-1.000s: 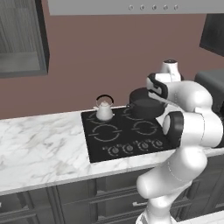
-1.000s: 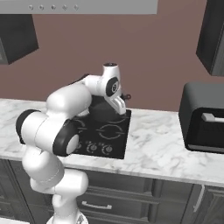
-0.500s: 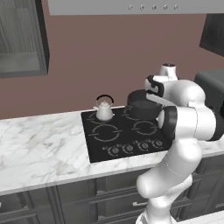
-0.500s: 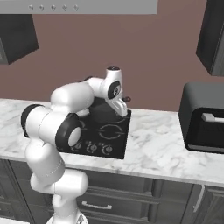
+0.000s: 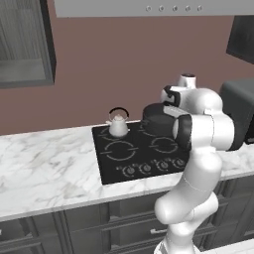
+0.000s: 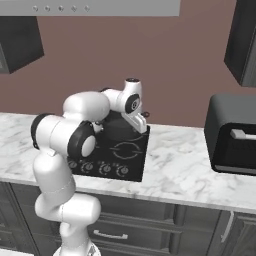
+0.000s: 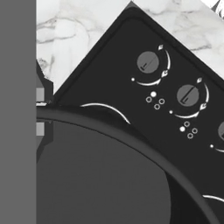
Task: Pick the kettle from the cabinet and place it on a stove burner. Then pick the pot from the counter and place it on another stove burner. Finally, turn both burners on.
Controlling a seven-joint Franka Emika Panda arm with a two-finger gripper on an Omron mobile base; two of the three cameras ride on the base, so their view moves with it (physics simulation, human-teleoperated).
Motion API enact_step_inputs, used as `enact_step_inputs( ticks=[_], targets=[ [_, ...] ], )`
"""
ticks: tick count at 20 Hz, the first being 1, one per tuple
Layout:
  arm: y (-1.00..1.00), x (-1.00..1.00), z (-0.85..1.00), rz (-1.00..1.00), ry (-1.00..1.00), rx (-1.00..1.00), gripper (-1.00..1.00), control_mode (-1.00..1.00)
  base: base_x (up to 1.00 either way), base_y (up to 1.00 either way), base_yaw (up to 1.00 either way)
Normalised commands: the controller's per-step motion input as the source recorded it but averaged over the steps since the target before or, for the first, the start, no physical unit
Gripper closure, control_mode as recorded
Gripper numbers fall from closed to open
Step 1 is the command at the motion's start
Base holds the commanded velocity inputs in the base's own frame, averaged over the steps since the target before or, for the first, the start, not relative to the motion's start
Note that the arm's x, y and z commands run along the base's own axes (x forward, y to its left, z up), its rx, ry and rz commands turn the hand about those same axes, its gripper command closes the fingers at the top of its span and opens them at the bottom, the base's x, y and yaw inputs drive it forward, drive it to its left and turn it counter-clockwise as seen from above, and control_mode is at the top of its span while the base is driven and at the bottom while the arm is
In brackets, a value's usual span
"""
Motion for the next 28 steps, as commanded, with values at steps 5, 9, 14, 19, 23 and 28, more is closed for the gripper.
enact_step_inputs(
  ticks=[5,9,14,19,23,28],
  targets=[
    [0.00,0.36,-0.14,0.00,0.03,0.00,1.00,-1.00,0.00,0.00,0.00],
    [0.00,0.36,-0.22,0.00,0.00,0.00,1.00,-1.00,0.00,0.00,0.00],
    [0.00,0.29,-0.24,0.00,0.00,0.01,1.00,-1.00,0.00,0.00,0.00],
    [0.00,0.23,-0.22,0.00,-0.02,0.02,1.00,-1.00,0.00,0.00,0.00],
    [0.00,0.22,-0.19,0.00,-0.03,0.03,1.00,-1.00,0.00,0.00,0.00],
    [0.00,0.21,-0.17,0.00,-0.03,0.02,1.00,-1.00,0.00,0.00,0.00]
  ],
)
